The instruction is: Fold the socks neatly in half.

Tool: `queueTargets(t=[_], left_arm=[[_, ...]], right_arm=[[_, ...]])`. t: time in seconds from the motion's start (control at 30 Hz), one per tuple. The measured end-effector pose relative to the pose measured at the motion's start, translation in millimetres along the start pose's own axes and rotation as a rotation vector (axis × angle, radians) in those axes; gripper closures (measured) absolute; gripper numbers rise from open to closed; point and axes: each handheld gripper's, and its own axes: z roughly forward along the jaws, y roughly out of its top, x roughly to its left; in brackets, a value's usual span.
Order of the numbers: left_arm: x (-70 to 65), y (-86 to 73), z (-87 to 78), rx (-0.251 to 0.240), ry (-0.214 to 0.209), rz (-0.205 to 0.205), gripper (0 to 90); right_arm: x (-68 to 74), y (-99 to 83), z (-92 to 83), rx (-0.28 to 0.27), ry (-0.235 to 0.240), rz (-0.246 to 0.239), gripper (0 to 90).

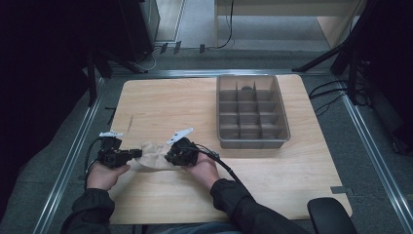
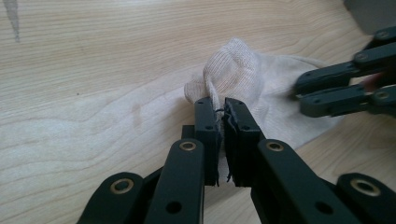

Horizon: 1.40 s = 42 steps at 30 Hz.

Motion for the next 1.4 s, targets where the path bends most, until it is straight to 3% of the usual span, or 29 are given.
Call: queueTargets(t=[0.27, 0.57, 0.67, 0.77, 1.0, 1.1, 1.23, 1.4], left_arm=[[-4.3, 2.0, -4.0, -0.020, -0.032, -0.002, 83.9], [-7.0, 5.6, -11.3, -0.066, -0.077, -0.015, 83.9], [-9.1, 6.7, -11.2, -0.052, -0.044, 0.003, 83.9], [-9.5, 6.6, -10.8, -0.041, -0.013, 0.011, 83.8], [-13.5, 8.4, -11.9, -0.051, -0.033, 0.010, 83.8], [-16.4, 9.8, -10.6, -0.049, -0.040, 0.014, 83.8], [-17.0, 9.7, -9.5, -0.041, -0.016, 0.025, 83.6], [-14.4, 8.5, -11.1, -0.036, 0.013, 0.035, 83.4]], right_arm=[[8.1, 7.3, 21.4, 0.037, -0.021, -0.033, 76.5], [17.4, 9.7, 31.7, 0.010, -0.043, -0.056, 77.9], [18.1, 11.0, 35.9, -0.005, -0.032, -0.056, 76.3], [16.0, 12.7, 36.2, 0.000, -0.013, -0.022, 75.4], [17.1, 15.8, 39.6, 0.005, -0.003, -0.034, 79.5], [20.3, 18.2, 46.4, -0.014, 0.012, -0.012, 80.5], [25.4, 23.1, 49.7, 0.001, 0.008, -0.007, 78.8], [21.2, 23.7, 36.8, -0.014, 0.027, -0.002, 80.2]])
